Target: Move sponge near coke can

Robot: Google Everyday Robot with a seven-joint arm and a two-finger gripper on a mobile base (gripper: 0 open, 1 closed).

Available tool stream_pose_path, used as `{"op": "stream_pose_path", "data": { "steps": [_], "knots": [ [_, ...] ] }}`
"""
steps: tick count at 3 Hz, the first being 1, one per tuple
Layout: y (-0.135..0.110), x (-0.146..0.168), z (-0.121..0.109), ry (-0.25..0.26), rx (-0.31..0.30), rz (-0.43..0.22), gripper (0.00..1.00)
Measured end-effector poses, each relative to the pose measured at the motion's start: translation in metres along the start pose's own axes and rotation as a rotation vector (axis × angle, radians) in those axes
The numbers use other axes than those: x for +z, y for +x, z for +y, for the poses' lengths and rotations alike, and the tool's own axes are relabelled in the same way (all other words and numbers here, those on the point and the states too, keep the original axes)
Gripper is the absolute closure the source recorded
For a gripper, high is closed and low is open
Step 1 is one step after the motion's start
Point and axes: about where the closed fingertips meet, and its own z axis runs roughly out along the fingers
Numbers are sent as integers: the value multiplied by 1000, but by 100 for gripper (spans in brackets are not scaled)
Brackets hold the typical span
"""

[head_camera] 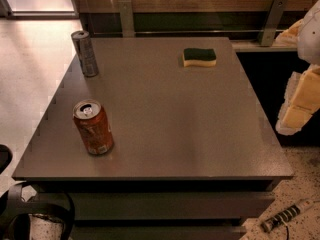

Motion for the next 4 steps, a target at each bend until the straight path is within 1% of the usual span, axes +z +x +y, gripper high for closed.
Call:
{"op": "stream_pose_path", "data": {
  "steps": [1, 2, 3, 4],
  "knots": [
    [0, 0, 0, 0, 0, 0, 0],
    [6, -3, -35, 86, 15, -55, 0],
    [7, 2, -82, 191, 57, -171, 0],
    [1, 13, -139, 286, 111, -334, 0]
  ]
}}
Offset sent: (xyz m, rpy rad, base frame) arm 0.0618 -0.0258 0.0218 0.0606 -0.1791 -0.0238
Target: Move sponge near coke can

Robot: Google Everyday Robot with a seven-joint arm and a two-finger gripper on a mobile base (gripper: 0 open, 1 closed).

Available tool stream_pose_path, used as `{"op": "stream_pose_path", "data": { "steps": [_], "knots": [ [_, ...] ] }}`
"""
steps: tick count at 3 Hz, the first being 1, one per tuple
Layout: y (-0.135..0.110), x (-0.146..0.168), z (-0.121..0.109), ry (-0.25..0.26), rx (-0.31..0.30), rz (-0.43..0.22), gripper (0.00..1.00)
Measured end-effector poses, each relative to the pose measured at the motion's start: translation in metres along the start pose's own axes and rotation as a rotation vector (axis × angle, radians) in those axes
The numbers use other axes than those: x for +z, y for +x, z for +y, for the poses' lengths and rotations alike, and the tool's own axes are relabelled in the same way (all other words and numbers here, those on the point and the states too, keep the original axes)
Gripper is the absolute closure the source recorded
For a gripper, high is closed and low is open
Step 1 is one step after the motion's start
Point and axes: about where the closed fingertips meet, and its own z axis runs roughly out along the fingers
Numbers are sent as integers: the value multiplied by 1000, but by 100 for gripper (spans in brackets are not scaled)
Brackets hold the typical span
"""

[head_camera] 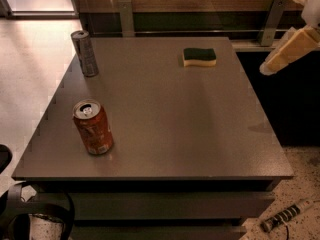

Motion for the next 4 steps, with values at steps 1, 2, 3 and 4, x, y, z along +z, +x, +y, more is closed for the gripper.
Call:
{"op": "stream_pose_path", "data": {
  "steps": [1, 2, 3, 4],
  "knots": [
    [-10, 43, -38, -4, 91, -156, 0],
    [-9, 91, -58, -82, 229, -297, 0],
    [-9, 91, -58, -82, 229, -297, 0],
    [-7, 117, -58, -99, 265, -308, 0]
  ]
}}
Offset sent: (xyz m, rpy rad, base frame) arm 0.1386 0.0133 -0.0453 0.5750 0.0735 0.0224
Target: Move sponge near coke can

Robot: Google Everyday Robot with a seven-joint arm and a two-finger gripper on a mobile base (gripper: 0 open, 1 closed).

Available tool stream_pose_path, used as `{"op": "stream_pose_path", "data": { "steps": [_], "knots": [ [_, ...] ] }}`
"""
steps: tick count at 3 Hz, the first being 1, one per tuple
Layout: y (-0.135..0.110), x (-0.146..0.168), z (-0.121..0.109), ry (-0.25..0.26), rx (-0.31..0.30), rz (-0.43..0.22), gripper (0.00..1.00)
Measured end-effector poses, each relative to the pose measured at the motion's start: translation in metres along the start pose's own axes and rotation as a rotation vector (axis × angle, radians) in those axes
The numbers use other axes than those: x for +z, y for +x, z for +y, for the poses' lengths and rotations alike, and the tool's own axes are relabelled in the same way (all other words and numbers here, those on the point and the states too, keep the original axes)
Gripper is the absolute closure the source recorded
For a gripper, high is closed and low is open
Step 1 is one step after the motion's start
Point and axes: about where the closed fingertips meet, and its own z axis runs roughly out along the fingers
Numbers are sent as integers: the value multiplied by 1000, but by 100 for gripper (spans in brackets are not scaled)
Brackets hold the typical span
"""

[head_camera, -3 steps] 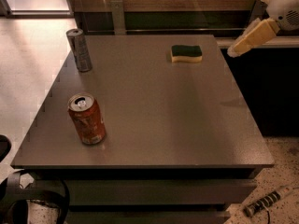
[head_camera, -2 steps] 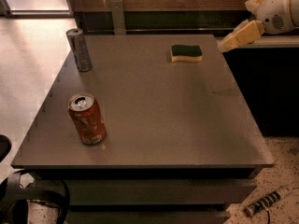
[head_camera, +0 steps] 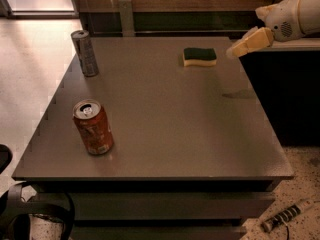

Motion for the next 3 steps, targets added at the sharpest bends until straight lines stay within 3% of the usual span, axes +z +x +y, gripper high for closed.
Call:
{"op": "stream_pose_path", "data": {
  "steps": [2, 3],
  "knots": [
    [32, 83, -5, -44, 120, -75, 0],
    [46, 125, -7, -56, 171, -163, 0]
  ]
}}
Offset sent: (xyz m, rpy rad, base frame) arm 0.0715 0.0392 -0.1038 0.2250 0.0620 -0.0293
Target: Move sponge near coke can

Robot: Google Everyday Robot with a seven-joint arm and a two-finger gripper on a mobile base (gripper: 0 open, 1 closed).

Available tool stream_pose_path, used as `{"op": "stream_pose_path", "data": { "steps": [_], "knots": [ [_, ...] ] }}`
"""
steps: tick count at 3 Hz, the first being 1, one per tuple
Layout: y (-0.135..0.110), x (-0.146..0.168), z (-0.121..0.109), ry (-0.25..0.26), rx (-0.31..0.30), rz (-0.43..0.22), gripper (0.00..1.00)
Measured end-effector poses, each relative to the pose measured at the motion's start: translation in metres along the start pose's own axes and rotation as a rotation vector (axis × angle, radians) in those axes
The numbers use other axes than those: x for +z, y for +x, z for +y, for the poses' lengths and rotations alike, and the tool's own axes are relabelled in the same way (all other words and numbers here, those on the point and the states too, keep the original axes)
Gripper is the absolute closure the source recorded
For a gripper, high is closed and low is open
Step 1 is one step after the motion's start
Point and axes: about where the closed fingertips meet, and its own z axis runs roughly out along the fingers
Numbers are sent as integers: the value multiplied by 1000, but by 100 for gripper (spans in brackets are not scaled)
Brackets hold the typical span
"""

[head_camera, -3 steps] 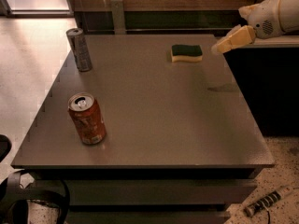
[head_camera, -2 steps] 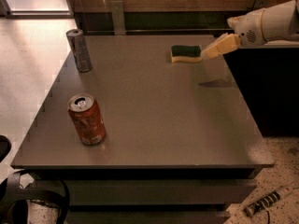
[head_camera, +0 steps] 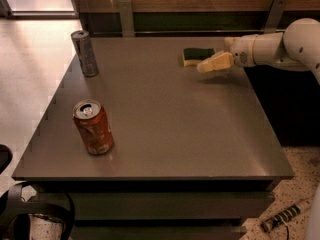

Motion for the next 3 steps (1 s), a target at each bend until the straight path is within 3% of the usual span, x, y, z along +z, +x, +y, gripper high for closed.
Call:
{"op": "stream_pose_path", "data": {
  "steps": [1, 2, 3],
  "knots": [
    [10, 25, -3, -14, 26, -58, 0],
    [17, 41, -5, -13, 58, -86, 17],
    [17, 46, -2, -20, 58, -85, 49]
  ]
}}
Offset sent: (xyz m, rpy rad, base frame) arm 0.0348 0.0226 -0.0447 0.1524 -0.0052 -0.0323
